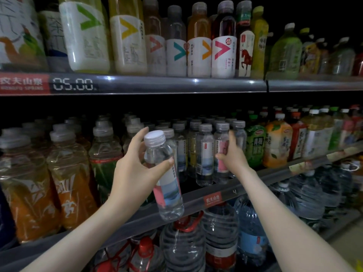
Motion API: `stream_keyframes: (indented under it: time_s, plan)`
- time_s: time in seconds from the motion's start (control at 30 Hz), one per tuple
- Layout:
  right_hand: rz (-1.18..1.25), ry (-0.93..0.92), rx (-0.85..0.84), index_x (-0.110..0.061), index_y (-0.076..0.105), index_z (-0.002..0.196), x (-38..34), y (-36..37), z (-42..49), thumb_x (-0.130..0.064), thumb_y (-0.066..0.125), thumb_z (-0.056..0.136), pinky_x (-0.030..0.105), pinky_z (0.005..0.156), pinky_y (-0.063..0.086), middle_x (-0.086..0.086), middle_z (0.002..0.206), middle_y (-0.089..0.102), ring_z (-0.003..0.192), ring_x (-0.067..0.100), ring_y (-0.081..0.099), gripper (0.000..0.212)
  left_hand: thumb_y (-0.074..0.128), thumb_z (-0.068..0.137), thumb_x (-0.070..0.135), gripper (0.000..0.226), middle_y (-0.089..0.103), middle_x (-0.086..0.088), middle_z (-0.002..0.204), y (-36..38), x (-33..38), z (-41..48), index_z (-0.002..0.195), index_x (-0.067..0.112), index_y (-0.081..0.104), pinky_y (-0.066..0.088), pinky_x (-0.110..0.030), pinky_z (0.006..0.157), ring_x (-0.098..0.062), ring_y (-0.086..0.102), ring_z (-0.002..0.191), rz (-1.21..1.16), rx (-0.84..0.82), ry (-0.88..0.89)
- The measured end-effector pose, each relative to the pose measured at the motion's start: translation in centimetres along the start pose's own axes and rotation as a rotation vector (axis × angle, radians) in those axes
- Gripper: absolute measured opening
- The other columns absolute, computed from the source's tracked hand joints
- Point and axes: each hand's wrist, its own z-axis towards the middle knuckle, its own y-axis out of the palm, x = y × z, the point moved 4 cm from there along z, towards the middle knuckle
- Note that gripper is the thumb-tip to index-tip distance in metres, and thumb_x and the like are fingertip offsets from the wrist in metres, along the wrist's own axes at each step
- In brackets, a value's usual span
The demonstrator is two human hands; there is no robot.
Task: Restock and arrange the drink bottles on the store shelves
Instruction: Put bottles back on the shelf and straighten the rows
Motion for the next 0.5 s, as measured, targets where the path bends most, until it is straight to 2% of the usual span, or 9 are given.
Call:
stream_keyframes:
  time_s: [0.07,0.1,0.2,0.3,0.4,0.47,0.5]
  plan:
    - [-0.016,0.025,-0.02,-0.032,-0.014,0.151,0.4,0.4,-0.3,-0.012,0.061,0.093,0.039,0.08,0.05,0.016,0.144,0.044,0.112,0.032,0.058,0.097,0.08,0.074,0.025,0.083,0.045,0.037,0.106,0.8,0.2,-0.2,0.144,0.032,0.035,0.039,0.005,0.067,0.035,0.042,0.087,0.003,-0.011,0.004]
    - [-0.021,0.027,-0.022,-0.032,-0.015,0.151,0.5,0.7,-0.3,-0.012,0.06,0.093,0.039,0.078,0.05,0.017,0.142,0.046,0.108,0.032,0.059,0.096,0.08,0.074,0.025,0.084,0.044,0.037,0.105,1.1,0.3,-0.2,0.144,0.031,0.035,0.038,0.006,0.067,0.036,0.041,0.086,0.004,-0.013,0.005]
    - [-0.038,0.048,-0.062,-0.023,-0.008,0.153,0.3,2.0,-0.5,-0.013,0.055,0.096,0.036,0.083,0.046,0.017,0.142,0.046,0.117,0.032,0.055,0.086,0.08,0.074,0.026,0.085,0.044,0.038,0.104,1.7,0.5,-0.2,0.145,0.031,0.034,0.04,0.004,0.068,0.035,0.043,0.086,0.001,-0.019,0.004]
    - [-0.073,0.037,-0.043,-0.012,0.019,0.148,0.7,2.7,-0.6,-0.025,0.057,0.095,0.043,0.101,0.043,0.017,0.143,0.042,0.127,0.033,0.045,0.067,0.079,0.073,0.029,0.085,0.048,0.034,0.107,2.0,0.8,-0.1,0.144,0.035,0.033,0.044,0.001,0.067,0.033,0.046,0.087,0.009,-0.018,0.011]
    - [0.039,-0.014,0.187,-0.01,0.026,0.146,1.6,1.1,-0.6,-0.039,0.059,0.092,0.042,0.104,0.038,0.01,0.147,0.033,0.134,0.027,0.037,0.07,0.079,0.074,0.028,0.084,0.042,0.039,0.102,1.9,1.1,0.1,0.144,0.033,0.033,0.04,0.004,0.065,0.036,0.043,0.083,0.024,-0.016,0.02]
    - [0.044,-0.061,0.402,-0.008,0.024,0.146,2.1,-0.9,-0.3,-0.038,0.058,0.093,0.04,0.102,0.038,0.013,0.147,0.03,0.134,0.029,0.033,0.07,0.079,0.073,0.03,0.085,0.04,0.041,0.102,1.7,1.0,0.2,0.144,0.034,0.033,0.041,0.002,0.066,0.036,0.042,0.085,0.033,-0.004,0.021]
    - [0.006,-0.061,0.439,-0.008,0.02,0.148,2.5,-1.5,0.2,-0.035,0.06,0.092,0.041,0.103,0.036,0.015,0.148,0.027,0.135,0.032,0.029,0.074,0.079,0.073,0.031,0.085,0.041,0.041,0.103,1.6,0.8,0.3,0.144,0.036,0.033,0.041,0.0,0.069,0.034,0.043,0.089,0.035,0.0,0.017]
